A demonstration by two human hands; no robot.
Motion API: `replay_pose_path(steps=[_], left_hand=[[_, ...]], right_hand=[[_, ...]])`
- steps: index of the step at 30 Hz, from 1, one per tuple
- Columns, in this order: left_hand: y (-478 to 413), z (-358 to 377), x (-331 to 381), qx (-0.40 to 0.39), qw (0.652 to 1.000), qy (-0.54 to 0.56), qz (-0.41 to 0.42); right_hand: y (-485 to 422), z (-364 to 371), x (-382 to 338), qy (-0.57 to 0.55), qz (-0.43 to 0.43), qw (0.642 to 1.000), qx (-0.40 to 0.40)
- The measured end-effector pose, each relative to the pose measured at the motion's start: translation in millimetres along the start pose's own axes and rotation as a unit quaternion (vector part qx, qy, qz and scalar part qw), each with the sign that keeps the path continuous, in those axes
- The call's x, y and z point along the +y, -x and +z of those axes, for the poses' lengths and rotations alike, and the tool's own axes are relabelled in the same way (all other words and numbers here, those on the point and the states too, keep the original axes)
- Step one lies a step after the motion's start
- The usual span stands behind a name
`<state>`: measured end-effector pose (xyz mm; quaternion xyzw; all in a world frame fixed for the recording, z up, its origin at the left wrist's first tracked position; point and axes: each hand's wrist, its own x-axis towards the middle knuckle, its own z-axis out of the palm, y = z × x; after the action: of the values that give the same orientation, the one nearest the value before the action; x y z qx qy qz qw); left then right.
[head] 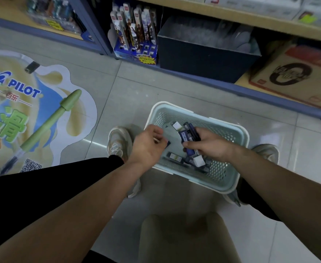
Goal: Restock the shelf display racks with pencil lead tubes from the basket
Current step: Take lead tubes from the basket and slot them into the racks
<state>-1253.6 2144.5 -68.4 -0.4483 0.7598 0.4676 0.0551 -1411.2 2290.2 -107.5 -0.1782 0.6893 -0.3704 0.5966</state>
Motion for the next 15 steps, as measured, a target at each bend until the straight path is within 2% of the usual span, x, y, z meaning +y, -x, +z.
replay_pose_path(steps=[3,6,9,15], left_hand=[[-5.7,8.0,10.9,-0.013,0.991,0.119,-0.062],[-13.0,4.8,26.8,-0.066,0.965,0.241,-0.077],[-19.1,-0.1,30.6,-0.1,0.956,0.266,-0.068],[-28.7,4.8,27.1,-0.074,0.956,0.268,-0.094]], right_hand=[[14.2,0.2,-9.9,-0.086,0.006,0.996,-0.008],[22.2,2.1,-14.3,-0.126,0.008,0.992,-0.028],[23.1,3.1,-13.5,-0.171,0.014,0.984,-0.04],[19.9,1.3,-12.9,-0.271,0.031,0.961,-0.048]])
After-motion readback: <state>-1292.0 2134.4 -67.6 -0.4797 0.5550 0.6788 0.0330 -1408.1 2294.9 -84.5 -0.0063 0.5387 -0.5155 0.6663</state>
